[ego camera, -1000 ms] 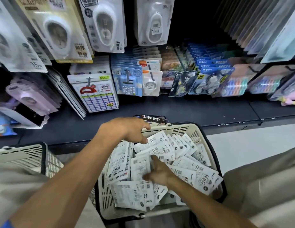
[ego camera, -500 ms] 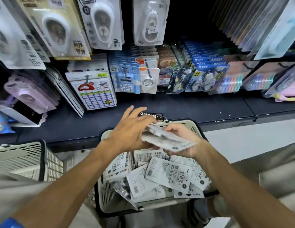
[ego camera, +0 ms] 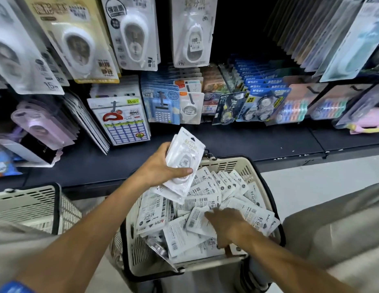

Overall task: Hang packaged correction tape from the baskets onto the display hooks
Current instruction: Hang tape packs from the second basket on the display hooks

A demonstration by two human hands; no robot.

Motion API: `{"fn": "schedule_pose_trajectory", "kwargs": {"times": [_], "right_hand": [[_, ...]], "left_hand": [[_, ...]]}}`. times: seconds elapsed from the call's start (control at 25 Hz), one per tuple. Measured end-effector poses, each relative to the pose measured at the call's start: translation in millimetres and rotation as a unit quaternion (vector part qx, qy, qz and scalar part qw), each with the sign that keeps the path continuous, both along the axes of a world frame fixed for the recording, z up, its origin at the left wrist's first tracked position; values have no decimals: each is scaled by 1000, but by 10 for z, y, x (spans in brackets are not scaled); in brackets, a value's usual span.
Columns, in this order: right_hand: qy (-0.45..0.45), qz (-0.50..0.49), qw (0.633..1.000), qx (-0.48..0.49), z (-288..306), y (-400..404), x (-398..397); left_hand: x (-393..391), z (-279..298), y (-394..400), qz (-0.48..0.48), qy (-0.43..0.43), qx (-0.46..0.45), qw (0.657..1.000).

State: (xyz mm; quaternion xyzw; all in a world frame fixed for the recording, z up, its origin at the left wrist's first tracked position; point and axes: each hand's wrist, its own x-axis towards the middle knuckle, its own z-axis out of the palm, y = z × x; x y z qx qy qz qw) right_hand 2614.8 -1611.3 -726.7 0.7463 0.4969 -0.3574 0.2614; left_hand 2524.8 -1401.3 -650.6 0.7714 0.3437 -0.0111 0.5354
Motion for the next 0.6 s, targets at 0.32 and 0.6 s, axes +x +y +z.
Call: {"fn": "schedule_pose_trajectory", "kwargs": {"times": [0.32, 0.6], "right_hand": [[100, -37, 947, 302, 909, 351, 677], [127, -244, 832, 481, 832, 376, 620]], "left_hand": [[30, -103, -30, -129, 128, 137, 974], [109, -70, -307, -115, 39, -190, 974]]}}
